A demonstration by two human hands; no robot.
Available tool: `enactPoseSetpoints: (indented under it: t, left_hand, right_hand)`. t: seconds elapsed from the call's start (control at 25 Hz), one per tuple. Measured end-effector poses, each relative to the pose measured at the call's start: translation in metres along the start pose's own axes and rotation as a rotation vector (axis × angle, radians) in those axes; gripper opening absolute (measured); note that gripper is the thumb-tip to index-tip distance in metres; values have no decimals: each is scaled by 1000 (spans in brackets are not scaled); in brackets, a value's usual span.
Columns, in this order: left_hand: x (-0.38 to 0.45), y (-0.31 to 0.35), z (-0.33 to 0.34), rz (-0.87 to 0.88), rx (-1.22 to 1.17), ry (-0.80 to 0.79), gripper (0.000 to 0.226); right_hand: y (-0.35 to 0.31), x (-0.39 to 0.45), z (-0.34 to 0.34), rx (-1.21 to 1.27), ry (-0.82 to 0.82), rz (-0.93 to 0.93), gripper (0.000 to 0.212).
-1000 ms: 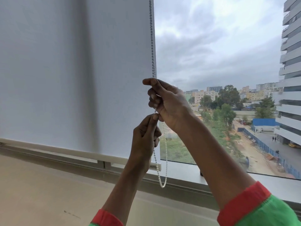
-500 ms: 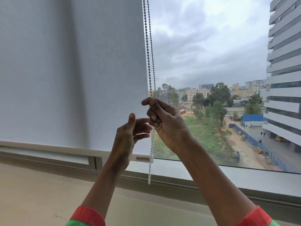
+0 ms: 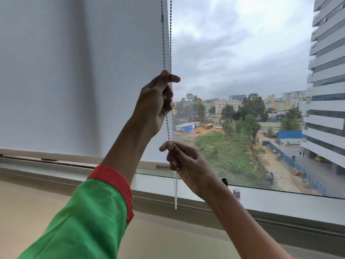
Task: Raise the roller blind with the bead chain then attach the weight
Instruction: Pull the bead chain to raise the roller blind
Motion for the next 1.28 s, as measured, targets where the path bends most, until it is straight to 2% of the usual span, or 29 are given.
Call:
enactPoseSetpoints:
  t: [0.08, 0.24, 0.36, 0.48, 0.6, 0.72, 0.88, 1.04, 1.12, 1.28]
  left_hand:
    - [-7, -7, -2, 33, -41, -2, 32]
    - [-24, -23, -10, 41, -84, -22, 32]
    - [-39, -41, -20, 11, -54, -13, 31]
    - [-55, -62, -23, -50, -74, -3, 30]
    - [-69, -81, -16, -119, -88, -13, 28]
    - [-75, -88, -8, -113, -35, -41, 28]
    - [-70, -84, -22, -113, 75, -43, 31]
    - [-75, -92, -34, -267, -100, -61, 37]
    - [-69, -92, -37, -296, -87, -30, 42]
    - [-45, -59, -42, -167, -65, 60, 45]
  right_hand:
    - [6, -1, -5, -7, 1, 41, 21]
    - [8, -2, -22, -187, 17, 171, 36]
    - [-11, 11, -30, -118, 92, 154, 45]
    - [-48, 35, -25, -50, 152, 51, 34]
    - [-82, 63, -3, -3, 142, -15, 28]
    - [-102, 78, 20, -26, 182, -40, 25]
    - [-99, 75, 30, 2, 206, -105, 21]
    - [-83, 63, 35, 55, 129, -136, 22]
    - [-74, 57, 33, 65, 114, -132, 22]
    - [-58, 43, 25, 117, 113, -119, 21]
Point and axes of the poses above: each hand's wrist, its own x-axis towards the middle knuckle, its own z-axis out of the palm, y = z × x, the point moved 6 cm from there along x, towards the middle knuckle, and after that the axes turned 3 degrees about -z, right-handed, at the moved point
